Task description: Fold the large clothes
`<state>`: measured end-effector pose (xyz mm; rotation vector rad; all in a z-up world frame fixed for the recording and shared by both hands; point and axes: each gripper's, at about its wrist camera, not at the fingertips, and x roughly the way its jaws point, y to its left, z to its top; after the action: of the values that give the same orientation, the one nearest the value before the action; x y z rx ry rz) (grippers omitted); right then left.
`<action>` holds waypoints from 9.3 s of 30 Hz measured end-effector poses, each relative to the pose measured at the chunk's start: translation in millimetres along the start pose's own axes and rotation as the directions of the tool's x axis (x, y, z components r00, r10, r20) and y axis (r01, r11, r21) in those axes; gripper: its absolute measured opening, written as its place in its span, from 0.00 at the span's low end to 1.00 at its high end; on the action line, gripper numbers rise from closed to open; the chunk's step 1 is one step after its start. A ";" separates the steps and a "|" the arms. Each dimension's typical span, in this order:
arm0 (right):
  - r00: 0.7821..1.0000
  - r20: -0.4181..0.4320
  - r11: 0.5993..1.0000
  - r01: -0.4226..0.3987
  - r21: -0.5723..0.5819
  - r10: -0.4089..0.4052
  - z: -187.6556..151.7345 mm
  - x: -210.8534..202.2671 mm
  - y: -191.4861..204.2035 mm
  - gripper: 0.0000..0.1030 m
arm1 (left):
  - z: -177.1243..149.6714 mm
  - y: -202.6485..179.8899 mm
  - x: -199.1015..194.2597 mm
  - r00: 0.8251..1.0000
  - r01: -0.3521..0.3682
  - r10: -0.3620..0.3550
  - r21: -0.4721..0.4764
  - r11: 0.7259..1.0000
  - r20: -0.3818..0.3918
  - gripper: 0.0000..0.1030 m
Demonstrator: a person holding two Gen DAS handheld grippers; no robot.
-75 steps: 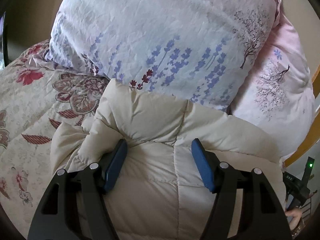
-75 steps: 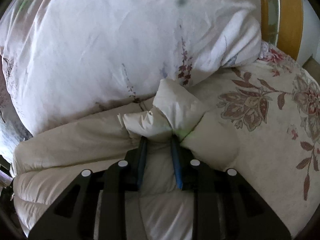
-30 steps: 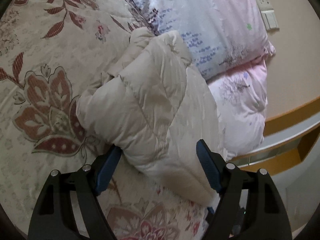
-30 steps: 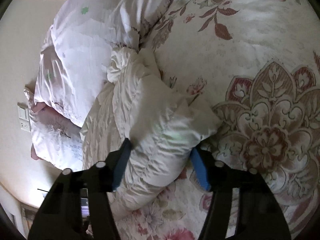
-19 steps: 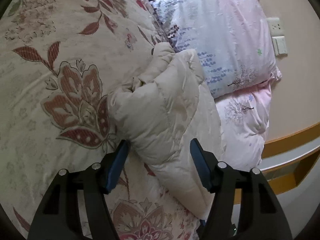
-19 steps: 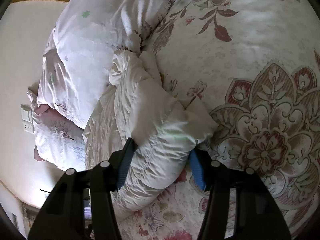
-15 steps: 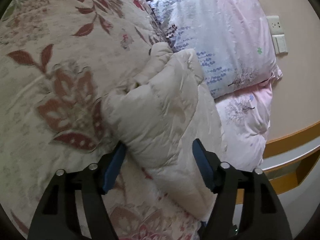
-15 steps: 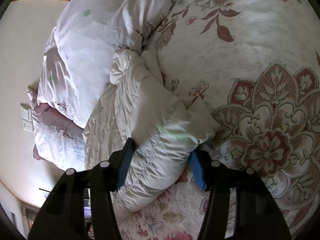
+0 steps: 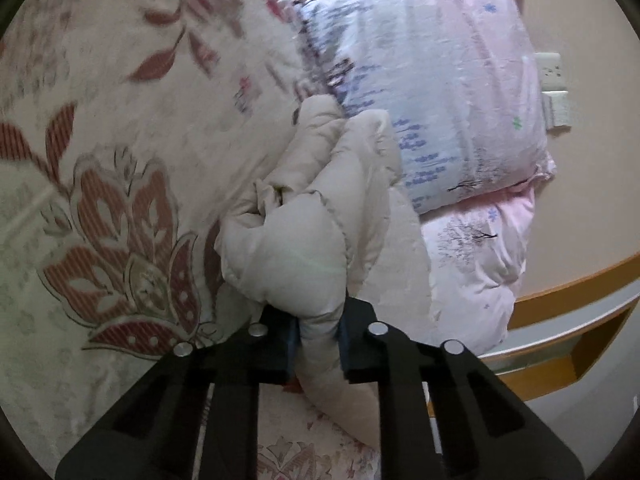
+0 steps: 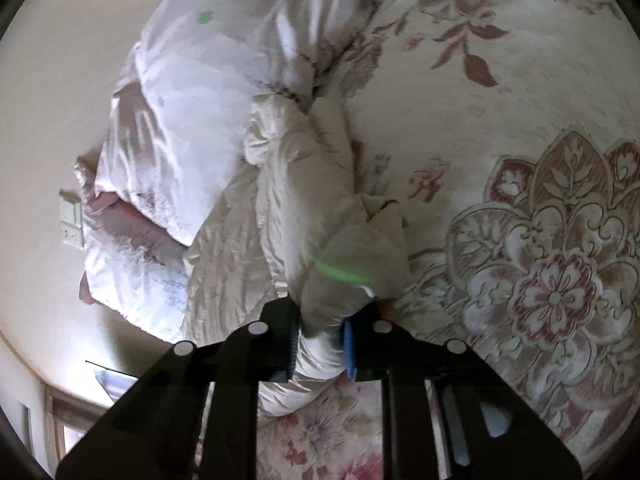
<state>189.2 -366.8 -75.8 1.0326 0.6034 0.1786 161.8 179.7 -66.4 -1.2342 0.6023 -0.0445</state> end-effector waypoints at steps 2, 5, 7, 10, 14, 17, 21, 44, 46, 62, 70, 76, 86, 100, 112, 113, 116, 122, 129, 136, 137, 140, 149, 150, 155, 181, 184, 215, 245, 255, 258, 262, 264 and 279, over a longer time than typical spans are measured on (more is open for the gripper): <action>1.000 -0.012 1.000 -0.013 -0.014 0.013 -3.4 -3.6 4.9 0.16 | 2.4 -2.7 -7.7 1.000 0.011 -0.011 0.013 1.000 0.011 0.12; 0.999 -0.038 0.998 -0.029 -0.047 0.027 -11.2 -9.7 12.5 0.16 | 5.9 -1.6 -25.6 0.999 0.020 -0.020 0.028 0.999 0.028 0.11; 0.998 -0.060 0.997 -0.035 -0.069 0.031 -17.0 -13.8 15.1 0.16 | 7.5 1.7 -37.9 0.999 0.019 -0.020 0.031 0.999 0.031 0.11; 0.994 -0.103 0.991 -0.043 -0.125 0.031 -32.6 -23.5 18.7 0.16 | 8.6 9.9 -60.4 0.999 0.015 -0.017 0.033 0.999 0.036 0.11; 0.987 -0.159 0.976 -0.057 -0.209 0.023 -57.4 -37.5 20.4 0.16 | 3.6 22.1 -93.9 0.999 0.009 -0.011 0.036 0.999 0.049 0.11; 0.982 -0.191 0.958 -0.055 -0.280 0.000 -76.4 -45.3 22.3 0.16 | 0.3 29.2 -115.3 0.998 -0.003 0.001 0.040 0.999 0.065 0.11; 0.973 -0.228 0.933 -0.043 -0.357 -0.043 -97.5 -50.9 23.6 0.20 | 1.0 38.9 -128.3 0.996 -0.015 0.011 0.038 0.999 0.087 0.13; 0.963 0.107 0.473 0.216 -0.854 -0.247 -174.0 33.7 181.2 0.54 | -7.5 37.1 -121.1 0.976 -0.184 0.159 0.166 0.969 0.151 0.53; 0.961 0.098 0.447 0.210 -0.870 -0.259 -183.8 53.0 188.8 0.53 | -7.8 38.1 -122.2 0.975 -0.185 0.159 0.171 0.968 0.155 0.53; 0.905 0.157 0.278 0.281 -0.919 -0.395 -226.7 117.2 178.3 0.57 | -7.3 38.2 -109.6 0.978 -0.155 0.134 0.133 0.979 0.160 0.59; 0.895 0.166 0.239 0.282 -0.929 -0.414 -233.0 125.2 172.9 0.57 | 4.4 41.0 -98.7 0.982 -0.078 0.067 0.058 0.995 0.177 0.40; 0.892 0.157 0.239 0.277 -0.931 -0.424 -233.3 129.9 171.5 0.57 | -0.3 -6.3 -109.8 0.976 0.002 -0.050 0.222 0.975 0.211 0.28; 0.907 0.076 0.316 0.221 -0.922 -0.413 -219.5 128.9 168.9 0.58 | -42.6 -103.9 -105.3 0.947 0.242 -0.314 0.502 0.830 0.063 0.28; 0.970 -0.057 0.561 0.087 -0.823 -0.235 -134.9 54.4 140.2 0.60 | -133.2 -164.6 -42.4 0.922 0.385 -0.301 0.670 0.635 -0.244 0.28; 0.970 -0.009 0.804 0.198 -0.560 -0.245 -27.7 3.1 62.0 0.36 | -160.2 -163.9 -16.1 0.909 0.413 -0.226 0.680 0.606 -0.350 0.28; 0.972 -0.035 0.809 0.173 -0.561 -0.232 -30.4 4.7 60.8 0.22 | -162.8 -165.1 -18.5 0.905 0.421 -0.229 0.684 0.595 -0.358 0.28; 0.979 -0.062 0.803 0.123 -0.583 -0.195 -34.0 22.2 71.7 0.09 | -169.9 -168.2 -17.8 0.889 0.454 -0.231 0.695 0.557 -0.395 0.28; 0.976 -0.099 0.807 0.103 -0.581 -0.195 -26.9 47.5 77.7 0.07 | -202.9 -166.6 0.7 0.847 0.516 -0.157 0.711 0.478 -0.509 0.28; 0.961 0.007 0.787 0.231 -0.573 -0.277 -9.3 23.2 61.1 0.41 | -235.5 -151.7 39.3 0.831 0.480 0.040 0.750 0.454 -0.556 0.30; 0.990 0.072 0.846 0.138 -0.515 -0.118 14.6 -30.6 81.3 0.50 | -254.7 -145.3 49.1 0.825 0.451 0.140 0.787 0.421 -0.548 0.31; 0.997 0.055 0.848 0.076 -0.524 -0.056 11.7 -37.2 88.8 0.54 | -254.0 -144.7 50.0 0.824 0.448 0.143 0.786 0.425 -0.547 0.31; 0.998 0.035 0.834 -0.027 -0.551 0.056 3.6 -48.5 108.3 0.61 | -250.9 -144.5 53.5 0.822 0.443 0.151 0.784 0.435 -0.549 0.31; 0.990 -0.139 0.801 -0.107 -0.590 0.029 -19.3 -14.9 126.9 0.66 | -255.9 -151.4 59.7 0.835 0.417 0.183 0.813 0.406 -0.519 0.31; 0.989 -0.146 0.798 -0.109 -0.592 0.027 -22.2 -12.4 127.0 0.66 | -257.9 -151.9 60.5 0.837 0.415 0.185 0.817 0.400 -0.515 0.31; 0.991 -0.131 0.783 -0.069 -0.618 -0.017 -34.6 -6.9 126.1 0.21 | -270.2 -157.2 58.7 0.854 0.399 0.194 0.846 0.353 -0.483 0.31; 1.000 -0.022 0.867 -0.015 -0.498 0.004 5.7 18.6 83.1 0.12 | -113.9 -198.6 55.8 0.968 0.108 0.147 0.863 0.493 -0.205 0.64; 0.999 -0.030 0.893 -0.004 -0.449 -0.011 12.2 27.8 69.3 0.12 | -115.9 -200.0 65.1 0.963 0.117 0.154 0.859 0.498 -0.221 0.64; 0.980 0.131 0.880 0.193 -0.433 -0.151 27.8 -16.3 51.8 0.36 | -128.9 -187.9 140.9 0.901 0.143 0.296 0.863 0.485 -0.316 0.74; 0.978 -0.008 0.795 0.166 -0.584 -0.210 -30.8 -7.2 44.9 0.30 | -237.6 -175.8 57.5 0.886 0.304 0.300 0.931 0.201 -0.354 0.73; 0.993 0.022 0.753 0.101 -0.650 -0.114 -66.0 -70.5 52.8 0.32 | -233.7 -174.3 51.7 0.888 0.301 0.298 0.932 0.200 -0.351 0.73; 0.982 0.020 0.735 0.156 -0.660 -0.190 -71.7 -61.3 43.0 0.29 | -233.3 -174.5 51.4 0.888 0.303 0.297 0.932 0.200 -0.352 0.73; 0.973 -0.015 0.768 0.171 -0.617 -0.229 -69.2 -46.9 23.7 0.28 | -234.6 -174.1 54.7 0.887 0.309 0.296 0.932 0.190 -0.355 0.74; 0.973 -0.022 0.777 0.170 -0.606 -0.229 -68.8 -43.6 19.2 0.28 | -236.3 -173.8 55.6 0.888 0.307 0.297 0.934 0.183 -0.351 0.75; 0.978 -0.060 0.816 0.131 -0.563 -0.199 -62.7 -41.7 10.3 0.30 | -250.2 -173.2 59.1 0.899 0.282 0.315 0.952 0.117 -0.304 0.81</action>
<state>121.9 -331.7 -74.1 0.3973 0.6907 0.2453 147.6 -119.0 15.0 0.2421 0.7638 -0.6662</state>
